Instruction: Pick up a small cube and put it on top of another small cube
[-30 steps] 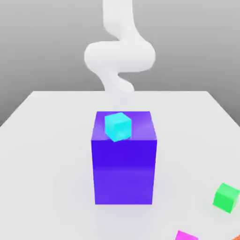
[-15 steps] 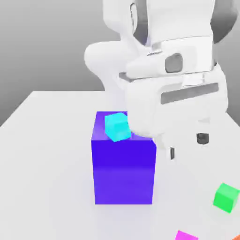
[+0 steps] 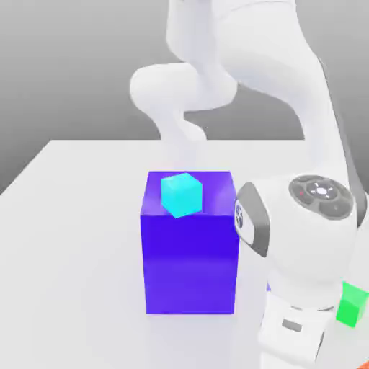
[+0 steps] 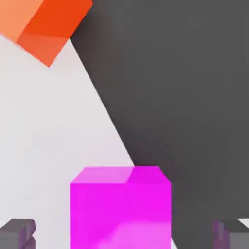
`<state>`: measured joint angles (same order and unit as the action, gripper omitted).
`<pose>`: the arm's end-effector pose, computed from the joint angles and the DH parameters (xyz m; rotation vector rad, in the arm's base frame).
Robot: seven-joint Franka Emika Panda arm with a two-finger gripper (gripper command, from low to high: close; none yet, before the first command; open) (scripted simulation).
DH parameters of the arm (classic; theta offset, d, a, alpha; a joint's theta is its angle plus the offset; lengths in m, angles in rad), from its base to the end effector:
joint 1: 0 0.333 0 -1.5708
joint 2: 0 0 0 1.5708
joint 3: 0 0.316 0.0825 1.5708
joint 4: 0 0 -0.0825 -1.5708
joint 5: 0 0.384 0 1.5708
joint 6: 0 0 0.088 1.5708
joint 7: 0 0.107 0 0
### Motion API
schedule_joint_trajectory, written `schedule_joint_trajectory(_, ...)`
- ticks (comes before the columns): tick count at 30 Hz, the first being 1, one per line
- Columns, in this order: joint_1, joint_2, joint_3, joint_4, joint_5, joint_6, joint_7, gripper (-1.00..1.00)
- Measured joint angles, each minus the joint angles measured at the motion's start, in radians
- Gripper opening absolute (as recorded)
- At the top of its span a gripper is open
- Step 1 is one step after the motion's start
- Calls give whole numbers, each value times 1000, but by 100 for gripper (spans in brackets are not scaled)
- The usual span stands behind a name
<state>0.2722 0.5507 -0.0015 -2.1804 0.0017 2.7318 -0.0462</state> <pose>0.5325 0.1477 0.1330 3.1025 0.4936 0.0011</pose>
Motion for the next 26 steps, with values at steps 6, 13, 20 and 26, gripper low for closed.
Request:
schedule_joint_trajectory(6, 0, 1, 0, 0, 0, -1, 0, -100)
schedule_joint_trajectory(13, 78, -225, 50, -108, -7, -122, 61, -100)
schedule_joint_trajectory(20, 240, -340, 151, -265, -64, -80, 219, -100)
schedule_joint_trajectory(26, 261, -254, 132, -265, -98, 5, 247, 100)
